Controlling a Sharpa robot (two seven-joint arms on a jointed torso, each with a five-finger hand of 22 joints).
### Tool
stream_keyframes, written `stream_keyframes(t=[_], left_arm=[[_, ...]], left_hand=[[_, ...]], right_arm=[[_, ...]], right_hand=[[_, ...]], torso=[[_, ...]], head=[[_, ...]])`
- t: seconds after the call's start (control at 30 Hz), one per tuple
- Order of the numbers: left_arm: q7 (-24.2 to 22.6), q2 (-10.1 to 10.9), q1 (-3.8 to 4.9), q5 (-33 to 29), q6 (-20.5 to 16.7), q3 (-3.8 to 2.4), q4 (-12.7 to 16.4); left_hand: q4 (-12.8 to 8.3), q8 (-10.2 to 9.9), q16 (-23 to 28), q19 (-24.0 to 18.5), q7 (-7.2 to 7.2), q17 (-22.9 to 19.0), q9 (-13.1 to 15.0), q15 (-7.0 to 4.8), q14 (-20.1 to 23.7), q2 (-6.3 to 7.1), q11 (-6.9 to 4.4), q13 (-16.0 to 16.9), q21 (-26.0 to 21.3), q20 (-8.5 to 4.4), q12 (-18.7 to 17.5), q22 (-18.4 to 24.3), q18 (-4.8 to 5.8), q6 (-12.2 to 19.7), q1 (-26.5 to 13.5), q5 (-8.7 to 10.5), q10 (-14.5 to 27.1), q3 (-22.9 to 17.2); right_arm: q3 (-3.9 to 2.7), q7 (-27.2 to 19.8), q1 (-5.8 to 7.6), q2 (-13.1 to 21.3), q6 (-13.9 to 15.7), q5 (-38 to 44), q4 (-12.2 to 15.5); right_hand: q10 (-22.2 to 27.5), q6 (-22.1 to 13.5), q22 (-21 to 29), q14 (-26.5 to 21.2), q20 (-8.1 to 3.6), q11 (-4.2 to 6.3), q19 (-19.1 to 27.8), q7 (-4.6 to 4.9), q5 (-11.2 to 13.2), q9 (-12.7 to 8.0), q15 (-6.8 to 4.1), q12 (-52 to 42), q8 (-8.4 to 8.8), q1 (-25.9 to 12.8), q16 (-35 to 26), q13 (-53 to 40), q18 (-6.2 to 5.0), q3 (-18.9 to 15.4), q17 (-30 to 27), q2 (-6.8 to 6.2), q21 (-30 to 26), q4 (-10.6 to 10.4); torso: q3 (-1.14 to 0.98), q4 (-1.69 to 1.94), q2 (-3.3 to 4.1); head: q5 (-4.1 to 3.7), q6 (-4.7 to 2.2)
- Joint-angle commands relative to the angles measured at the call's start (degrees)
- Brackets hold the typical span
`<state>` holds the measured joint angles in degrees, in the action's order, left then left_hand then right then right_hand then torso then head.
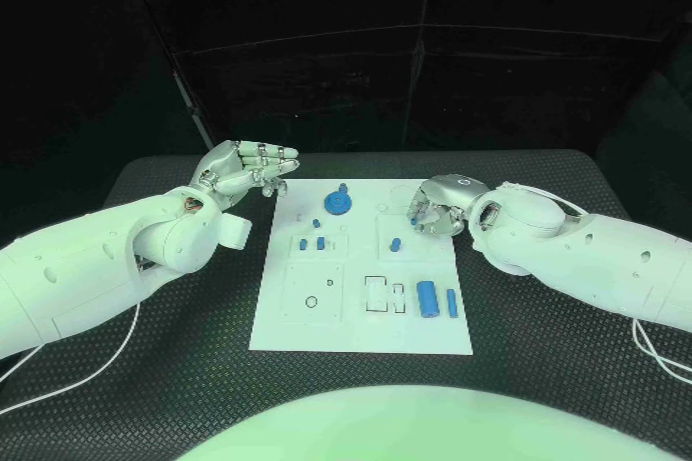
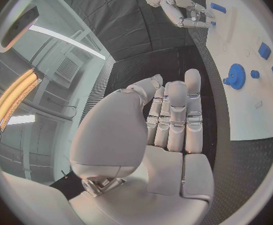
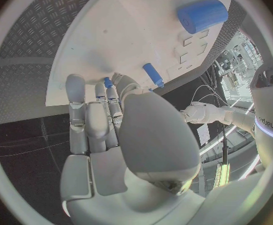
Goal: Assemble the parts on the task board
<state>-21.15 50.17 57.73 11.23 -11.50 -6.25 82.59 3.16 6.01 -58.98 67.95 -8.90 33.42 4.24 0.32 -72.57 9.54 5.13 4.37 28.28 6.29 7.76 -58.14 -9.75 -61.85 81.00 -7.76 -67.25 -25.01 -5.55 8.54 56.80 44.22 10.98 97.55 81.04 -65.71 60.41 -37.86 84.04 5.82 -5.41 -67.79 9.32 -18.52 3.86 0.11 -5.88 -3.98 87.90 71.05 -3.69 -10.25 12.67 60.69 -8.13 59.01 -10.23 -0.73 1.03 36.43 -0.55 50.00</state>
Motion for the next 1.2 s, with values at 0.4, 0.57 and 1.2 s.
stream_keyframes(t=[0.4, 0.57, 1.2], left_arm=[[-1.18, -0.05, 0.04, -1.07, 0.65, -0.07, -0.12], [-1.09, -0.06, 0.04, -1.07, 0.81, -0.07, -0.18], [-0.57, 0.15, 0.03, -1.07, 0.81, -0.07, 0.16]], left_hand=[[-0.18, -0.43, 0.46, -0.47, -0.21, -0.33, -0.08, 0.12, 0.46, -0.49, 0.14, -0.08, -0.5, -0.09, 0.21, 0.16, -0.67, -0.02, -0.1, 0.04, 0.52, 0.04], [-0.18, -0.43, 0.46, -0.47, -0.21, -0.33, -0.08, 0.12, 0.46, -0.49, 0.14, -0.08, -0.5, -0.09, 0.21, 0.16, -0.67, -0.02, -0.1, 0.04, 0.52, 0.04], [-0.62, -0.7, 0.93, -0.56, -0.58, -0.79, -0.17, 0.21, 0.75, -0.57, 0.35, -0.1, -0.84, -0.05, 0.25, 0.37, -0.67, 0.3, 0.28, 0.0, 0.85, 0.04]], right_arm=[[0.15, -0.44, -0.09, -0.83, 1.77, 0.63, -0.61], [0.14, -0.19, -0.09, -1.0, 0.93, 0.62, -0.86], [0.13, 4.68, -0.08, -2.01, -4.71, 2.93, -1.31]], right_hand=[[-1.05, 0.74, -2.27, 2.03, 0.2, 0.08, 0.22, 0.12, 2.05, 0.04, 0.1, 0.22, 0.06, 0.4, 1.8, -0.01, 1.29, 3.49, 0.97, 0.16, 2.32, 0.7], [-1.47, 1.13, -3.38, 1.99, 0.18, 0.17, 0.22, 0.05, 2.39, 0.08, 0.06, 0.16, -0.01, 0.38, 2.41, -0.04, 1.39, 5.0, 1.37, 0.13, 3.34, 1.19], [-4.05, 3.89, -10.78, 1.96, -0.34, 0.91, -1.44, -0.64, 7.34, 0.18, -0.54, -0.2, -0.4, -0.14, 4.27, -0.14, 2.4, 12.0, 2.39, 1.14, 9.12, 5.56]], torso=[[-0.02, 0.01, -0.12], [0.02, 0.02, -0.1], [0.03, -0.01, -0.16]], head=[[-0.07, 0.0], [-0.18, 0.0], [-0.47, 0.0]])
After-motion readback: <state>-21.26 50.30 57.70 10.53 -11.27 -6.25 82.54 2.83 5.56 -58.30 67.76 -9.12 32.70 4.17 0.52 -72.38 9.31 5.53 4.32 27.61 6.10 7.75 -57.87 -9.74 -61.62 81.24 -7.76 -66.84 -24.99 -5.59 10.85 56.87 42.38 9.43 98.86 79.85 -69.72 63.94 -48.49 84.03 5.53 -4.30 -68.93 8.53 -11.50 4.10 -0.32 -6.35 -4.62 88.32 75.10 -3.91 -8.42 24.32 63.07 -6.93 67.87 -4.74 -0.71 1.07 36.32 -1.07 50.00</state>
